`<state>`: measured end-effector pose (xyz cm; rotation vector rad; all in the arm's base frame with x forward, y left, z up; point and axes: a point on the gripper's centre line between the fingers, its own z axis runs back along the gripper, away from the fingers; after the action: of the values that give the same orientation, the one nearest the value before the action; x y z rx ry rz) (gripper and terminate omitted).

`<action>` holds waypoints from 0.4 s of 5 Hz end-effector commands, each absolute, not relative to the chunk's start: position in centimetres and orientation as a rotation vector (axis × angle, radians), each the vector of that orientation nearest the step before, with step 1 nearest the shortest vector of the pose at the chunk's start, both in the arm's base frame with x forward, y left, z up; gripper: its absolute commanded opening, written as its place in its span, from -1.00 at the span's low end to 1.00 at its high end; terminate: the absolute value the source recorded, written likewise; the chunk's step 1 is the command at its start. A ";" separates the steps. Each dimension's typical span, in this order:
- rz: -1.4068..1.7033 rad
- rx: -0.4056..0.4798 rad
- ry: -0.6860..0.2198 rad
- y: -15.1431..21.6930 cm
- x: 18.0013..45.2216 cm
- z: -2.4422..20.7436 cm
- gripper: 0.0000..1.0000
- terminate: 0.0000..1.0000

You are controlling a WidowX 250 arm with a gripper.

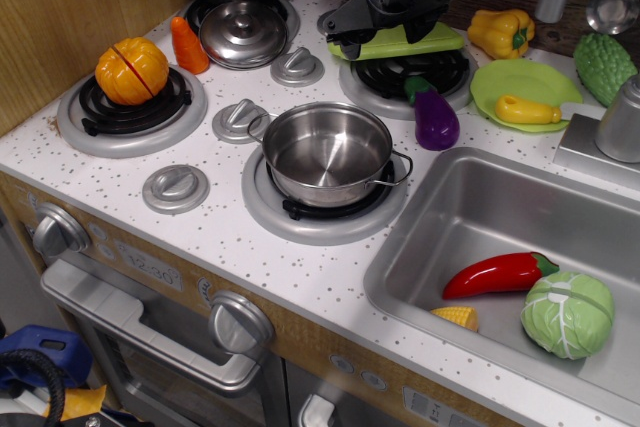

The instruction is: Put eggplant in pot or pan

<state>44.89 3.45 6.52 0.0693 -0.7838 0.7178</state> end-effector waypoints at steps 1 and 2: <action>0.718 0.069 -0.784 3.5 44.9 6.5 1.00 -1.00; 0.708 0.098 -0.820 2.3 44.8 6.9 1.00 -1.00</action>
<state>44.32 1.40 4.79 0.1205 -0.7697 0.7002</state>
